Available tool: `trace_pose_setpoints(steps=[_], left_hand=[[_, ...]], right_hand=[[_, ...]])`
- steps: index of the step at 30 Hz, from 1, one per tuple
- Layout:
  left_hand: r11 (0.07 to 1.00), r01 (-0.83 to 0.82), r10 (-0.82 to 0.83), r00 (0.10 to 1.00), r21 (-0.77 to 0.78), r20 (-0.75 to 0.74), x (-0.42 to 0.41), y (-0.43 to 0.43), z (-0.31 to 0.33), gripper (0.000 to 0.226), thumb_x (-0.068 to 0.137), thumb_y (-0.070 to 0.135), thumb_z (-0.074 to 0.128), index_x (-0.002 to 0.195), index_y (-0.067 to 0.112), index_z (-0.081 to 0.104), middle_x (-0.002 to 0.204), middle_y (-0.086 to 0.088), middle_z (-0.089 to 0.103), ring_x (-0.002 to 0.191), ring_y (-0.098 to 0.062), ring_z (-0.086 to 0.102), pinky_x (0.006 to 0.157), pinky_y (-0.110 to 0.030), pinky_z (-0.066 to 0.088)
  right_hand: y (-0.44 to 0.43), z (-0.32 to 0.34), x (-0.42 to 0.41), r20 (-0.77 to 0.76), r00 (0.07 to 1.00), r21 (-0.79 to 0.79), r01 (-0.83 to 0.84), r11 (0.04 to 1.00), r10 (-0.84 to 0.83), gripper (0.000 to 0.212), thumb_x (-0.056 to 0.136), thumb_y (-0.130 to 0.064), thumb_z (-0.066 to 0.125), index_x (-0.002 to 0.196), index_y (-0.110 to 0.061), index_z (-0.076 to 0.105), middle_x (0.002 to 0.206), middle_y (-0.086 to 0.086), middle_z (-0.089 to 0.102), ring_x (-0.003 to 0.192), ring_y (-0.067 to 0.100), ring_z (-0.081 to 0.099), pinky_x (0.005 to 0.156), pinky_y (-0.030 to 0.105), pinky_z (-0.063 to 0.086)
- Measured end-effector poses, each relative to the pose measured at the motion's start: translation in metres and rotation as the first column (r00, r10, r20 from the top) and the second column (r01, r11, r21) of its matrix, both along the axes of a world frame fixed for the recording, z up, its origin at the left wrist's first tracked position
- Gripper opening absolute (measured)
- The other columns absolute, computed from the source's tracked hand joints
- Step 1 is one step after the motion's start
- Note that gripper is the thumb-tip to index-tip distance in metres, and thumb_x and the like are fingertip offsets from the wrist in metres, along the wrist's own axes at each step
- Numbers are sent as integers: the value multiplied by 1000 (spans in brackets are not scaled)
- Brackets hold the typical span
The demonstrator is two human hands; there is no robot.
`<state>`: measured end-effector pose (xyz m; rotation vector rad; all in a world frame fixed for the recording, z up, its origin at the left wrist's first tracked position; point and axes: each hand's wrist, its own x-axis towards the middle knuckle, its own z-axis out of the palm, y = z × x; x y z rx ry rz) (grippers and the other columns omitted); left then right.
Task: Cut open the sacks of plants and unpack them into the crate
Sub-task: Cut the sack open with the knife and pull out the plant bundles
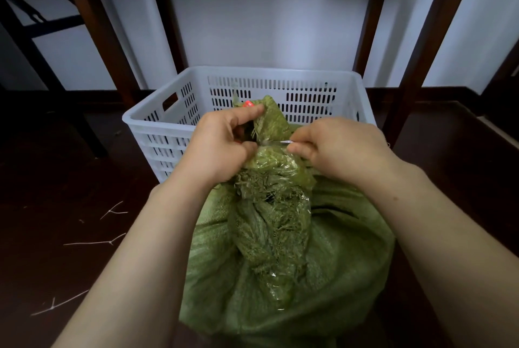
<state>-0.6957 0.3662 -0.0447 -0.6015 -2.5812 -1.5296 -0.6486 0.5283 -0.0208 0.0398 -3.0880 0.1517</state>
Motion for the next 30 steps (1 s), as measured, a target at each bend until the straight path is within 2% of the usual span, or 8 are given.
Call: trace_pose_setpoints(steps=[7,10,13,16,18,20,25,30], left_hand=[[994,82,-84,996,-65,-27,10,20,-3,72,74,-22,53,133,20,53,120,9,57,111,-24,60,90,-32,50],[998,62,-62,998,14,1,6,11,-1,73,73,-24,55,132,19,55,112,13,59,107,-7,58,84,-23,54],[995,56,-59,998,85,32,0,1,-1,75,71,-26,56,131,19,56,120,11,55,119,-13,55,87,-37,56],[993,69,-75,995,95,63,-3,-2,-1,78,71,-26,56,132,23,54,95,13,53,87,-12,61,62,-29,59],[991,90,-99,991,98,94,-5,-5,-3,80,73,-26,57,135,24,51,88,8,50,65,-8,55,54,-23,56],[987,112,-129,981,118,148,-6,-8,-4,83,74,-25,57,138,25,46,89,5,52,61,-9,53,50,-22,53],[975,148,-178,966,165,186,-8,-15,-4,91,72,-28,53,143,28,38,113,12,56,87,-11,59,48,-21,49],[947,253,-289,940,201,183,-5,-5,-3,93,69,-29,53,142,28,41,107,20,56,100,-36,62,47,-22,49]], right_hand=[[-25,-14,-10,-71,997,130,6,992,3,16,98,-32,48,104,-28,62,74,-5,49,77,21,50,65,34,38],[-20,-16,-10,-53,999,65,8,998,-4,21,98,-41,44,99,-29,61,77,-7,52,76,18,51,62,31,35],[-11,-13,-7,-39,999,57,-14,998,17,29,96,-48,40,98,-30,62,83,-9,57,77,15,53,55,25,30],[-5,-9,-2,-17,1000,12,-21,1000,22,27,96,-48,44,95,-31,65,85,-9,62,81,15,57,54,24,31],[5,-3,0,79,996,-246,-14,969,34,19,93,-43,53,88,-33,68,74,-10,66,72,7,59,56,23,34],[24,3,3,166,983,-510,12,860,84,12,89,-35,62,80,-34,69,53,-10,62,52,-3,53,59,23,36],[77,-15,0,259,965,-705,211,677,-31,17,81,-35,68,81,-20,77,51,-1,57,50,12,42,54,25,30],[54,-44,-12,167,966,-977,189,98,-196,44,58,-36,75,90,-7,68,61,-3,61,33,3,28,31,14,22]])
